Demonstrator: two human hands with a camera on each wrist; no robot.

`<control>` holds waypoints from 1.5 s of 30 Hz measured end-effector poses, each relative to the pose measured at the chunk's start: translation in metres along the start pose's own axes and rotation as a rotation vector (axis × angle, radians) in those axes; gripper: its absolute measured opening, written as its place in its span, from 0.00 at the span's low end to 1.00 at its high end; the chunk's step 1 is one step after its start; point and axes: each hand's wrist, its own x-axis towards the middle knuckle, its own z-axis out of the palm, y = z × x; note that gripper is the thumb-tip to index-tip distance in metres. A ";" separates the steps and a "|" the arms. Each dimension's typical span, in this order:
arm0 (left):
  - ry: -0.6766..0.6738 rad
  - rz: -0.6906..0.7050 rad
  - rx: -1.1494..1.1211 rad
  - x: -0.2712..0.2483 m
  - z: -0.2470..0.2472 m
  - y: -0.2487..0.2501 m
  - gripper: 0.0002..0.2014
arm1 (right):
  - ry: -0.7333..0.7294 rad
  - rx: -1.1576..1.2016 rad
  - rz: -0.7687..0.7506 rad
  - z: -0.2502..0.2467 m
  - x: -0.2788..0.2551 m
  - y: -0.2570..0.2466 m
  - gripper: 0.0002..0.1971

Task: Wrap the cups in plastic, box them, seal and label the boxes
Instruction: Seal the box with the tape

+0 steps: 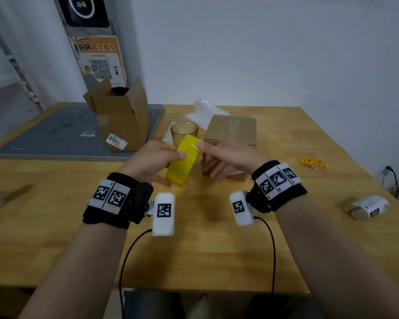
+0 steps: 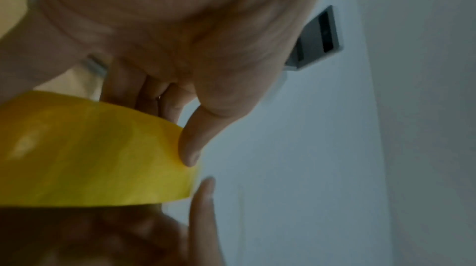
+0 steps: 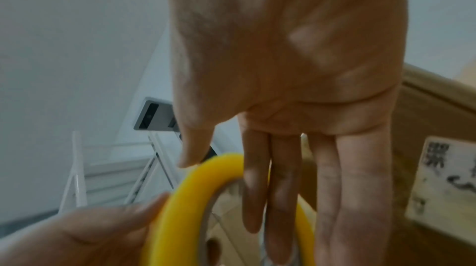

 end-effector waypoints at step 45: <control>0.044 0.211 0.034 0.066 0.020 0.049 0.12 | 0.118 0.280 0.031 -0.025 0.013 0.026 0.20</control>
